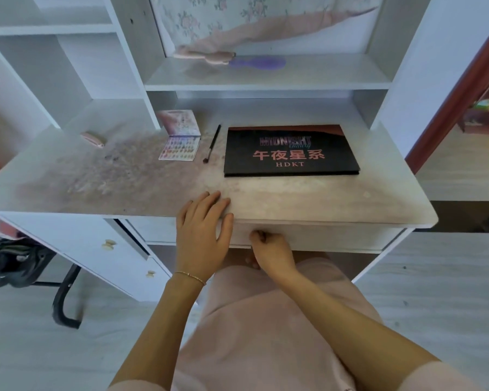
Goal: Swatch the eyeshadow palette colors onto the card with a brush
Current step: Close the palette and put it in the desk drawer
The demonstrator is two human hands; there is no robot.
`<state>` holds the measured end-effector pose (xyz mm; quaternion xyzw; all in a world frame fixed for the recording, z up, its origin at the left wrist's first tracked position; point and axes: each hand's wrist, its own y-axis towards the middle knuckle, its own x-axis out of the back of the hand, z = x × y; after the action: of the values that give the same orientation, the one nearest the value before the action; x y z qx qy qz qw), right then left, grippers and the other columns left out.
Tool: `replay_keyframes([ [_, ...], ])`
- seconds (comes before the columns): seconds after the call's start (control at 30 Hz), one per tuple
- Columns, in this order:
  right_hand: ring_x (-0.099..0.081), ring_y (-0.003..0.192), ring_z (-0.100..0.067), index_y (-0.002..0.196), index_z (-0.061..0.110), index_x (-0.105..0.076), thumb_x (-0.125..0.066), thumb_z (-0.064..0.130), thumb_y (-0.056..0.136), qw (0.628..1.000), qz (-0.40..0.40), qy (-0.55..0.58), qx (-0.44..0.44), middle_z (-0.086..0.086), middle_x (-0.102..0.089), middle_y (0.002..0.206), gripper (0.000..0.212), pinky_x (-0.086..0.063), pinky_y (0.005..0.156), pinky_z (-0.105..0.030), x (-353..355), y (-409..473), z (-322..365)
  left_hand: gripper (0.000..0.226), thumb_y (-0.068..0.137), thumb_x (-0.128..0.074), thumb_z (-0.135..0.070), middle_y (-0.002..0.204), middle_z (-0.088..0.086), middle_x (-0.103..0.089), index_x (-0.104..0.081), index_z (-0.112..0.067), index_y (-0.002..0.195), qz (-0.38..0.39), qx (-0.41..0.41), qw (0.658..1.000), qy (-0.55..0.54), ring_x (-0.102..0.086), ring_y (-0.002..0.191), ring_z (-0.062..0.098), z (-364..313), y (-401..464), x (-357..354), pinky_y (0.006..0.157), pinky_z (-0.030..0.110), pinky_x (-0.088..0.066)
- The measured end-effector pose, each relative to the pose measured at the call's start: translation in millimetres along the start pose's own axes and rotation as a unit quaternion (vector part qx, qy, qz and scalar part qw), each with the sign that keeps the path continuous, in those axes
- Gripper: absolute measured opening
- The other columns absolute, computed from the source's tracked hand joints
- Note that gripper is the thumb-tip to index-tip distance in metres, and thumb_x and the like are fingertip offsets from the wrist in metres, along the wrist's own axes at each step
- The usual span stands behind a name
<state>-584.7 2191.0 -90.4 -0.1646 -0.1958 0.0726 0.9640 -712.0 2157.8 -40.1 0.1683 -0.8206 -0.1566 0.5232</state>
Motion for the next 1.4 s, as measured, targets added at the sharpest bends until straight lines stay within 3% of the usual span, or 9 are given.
replay_keyframes([
  [0.2,-0.063,0.058,-0.024,0.052,0.005,-0.059,-0.045,0.037,0.081,0.996,0.043,-0.075,0.002,-0.002,-0.062,0.045,0.045,-0.055,0.069,-0.042,11,-21,-9,0.031,0.084,-0.055,-0.023,0.12,0.012,-0.06,-0.063,-0.008,0.109,0.011,-0.039,0.999,-0.019,-0.05,0.119,0.029,8,-2,6,0.102,0.044,-0.034],
  [0.4,-0.052,0.059,-0.015,0.058,0.022,-0.047,-0.041,0.048,0.087,0.963,0.1,-0.238,0.073,0.009,-0.049,0.051,0.039,-0.037,0.053,-0.028,38,-42,-1,0.025,0.083,-0.055,-0.026,0.106,0.01,-0.062,-0.067,-0.01,0.097,-0.077,-0.048,0.995,-0.038,-0.05,0.104,0.022,7,-22,8,0.09,0.039,-0.042],
  [0.5,-0.055,0.077,-0.003,0.101,0.034,-0.058,-0.04,0.05,0.086,0.942,0.113,-0.269,0.164,0.02,-0.058,0.081,0.029,-0.042,0.064,-0.022,65,-58,9,0.023,0.083,-0.057,-0.026,0.098,0.008,-0.064,-0.068,-0.011,0.096,-0.09,-0.062,0.994,-0.013,-0.052,0.097,0.019,11,-32,6,0.088,0.035,-0.041],
  [0.63,-0.057,0.093,-0.011,0.117,0.014,-0.059,-0.05,0.027,0.086,0.868,-0.021,-0.299,0.397,0.003,-0.063,0.104,0.034,-0.046,0.082,-0.026,94,-63,21,0.03,0.084,-0.052,-0.034,0.096,0.003,-0.067,-0.067,-0.013,0.1,-0.034,-0.055,0.997,0.036,-0.061,0.092,0.022,13,-31,4,0.088,0.032,-0.035],
  [0.73,-0.062,0.089,-0.03,0.11,0.0,-0.063,-0.068,0.008,0.078,0.821,-0.089,-0.378,0.418,-0.012,-0.068,0.098,0.033,-0.052,0.079,-0.039,96,-59,21,0.031,0.084,-0.05,-0.036,0.091,0.001,-0.069,-0.068,-0.014,0.097,0.007,-0.061,0.997,0.051,-0.064,0.084,0.022,9,-25,4,0.084,0.031,-0.036],
  [0.87,-0.067,0.081,-0.024,0.102,-0.001,-0.067,-0.077,0.014,0.07,0.768,-0.125,-0.451,0.438,-0.009,-0.071,0.09,0.036,-0.054,0.072,-0.03,90,-57,15,0.034,0.084,-0.046,-0.04,0.084,-0.001,-0.07,-0.069,-0.016,0.091,0.067,-0.044,0.996,0.046,-0.064,0.079,0.021,6,-18,9,0.08,0.029,-0.037],
  [1.07,-0.061,0.064,-0.026,0.082,0.004,-0.071,-0.077,0.008,0.071,0.793,-0.137,-0.43,0.409,-0.008,-0.066,0.071,0.013,-0.052,0.054,-0.03,80,-53,22,0.023,0.078,-0.057,-0.032,0.082,0.0,-0.069,-0.069,-0.015,0.088,0.096,-0.024,0.994,0.039,-0.064,0.078,0.022,0,-17,12,0.074,0.034,-0.04],
  [1.2,-0.058,0.072,-0.028,0.091,0.003,-0.069,-0.069,0.007,0.078,0.816,-0.087,-0.406,0.403,-0.011,-0.062,0.077,0.013,-0.051,0.061,-0.038,82,-59,19,0.025,0.08,-0.054,-0.034,0.078,-0.002,-0.066,-0.068,-0.014,0.085,0.092,-0.033,0.995,0.03,-0.062,0.071,0.02,-1,-28,16,0.069,0.032,-0.039],
  [1.4,-0.056,0.07,-0.022,0.086,0.01,-0.067,-0.061,0.018,0.079,0.815,-0.017,-0.4,0.418,-0.003,-0.058,0.076,0.012,-0.042,0.056,-0.026,89,-87,7,0.033,0.082,-0.043,-0.039,0.077,-0.005,-0.064,-0.066,-0.016,0.084,0.121,-0.088,0.989,0.016,-0.057,0.074,0.011,2,-58,33,0.074,0.02,-0.035],
])
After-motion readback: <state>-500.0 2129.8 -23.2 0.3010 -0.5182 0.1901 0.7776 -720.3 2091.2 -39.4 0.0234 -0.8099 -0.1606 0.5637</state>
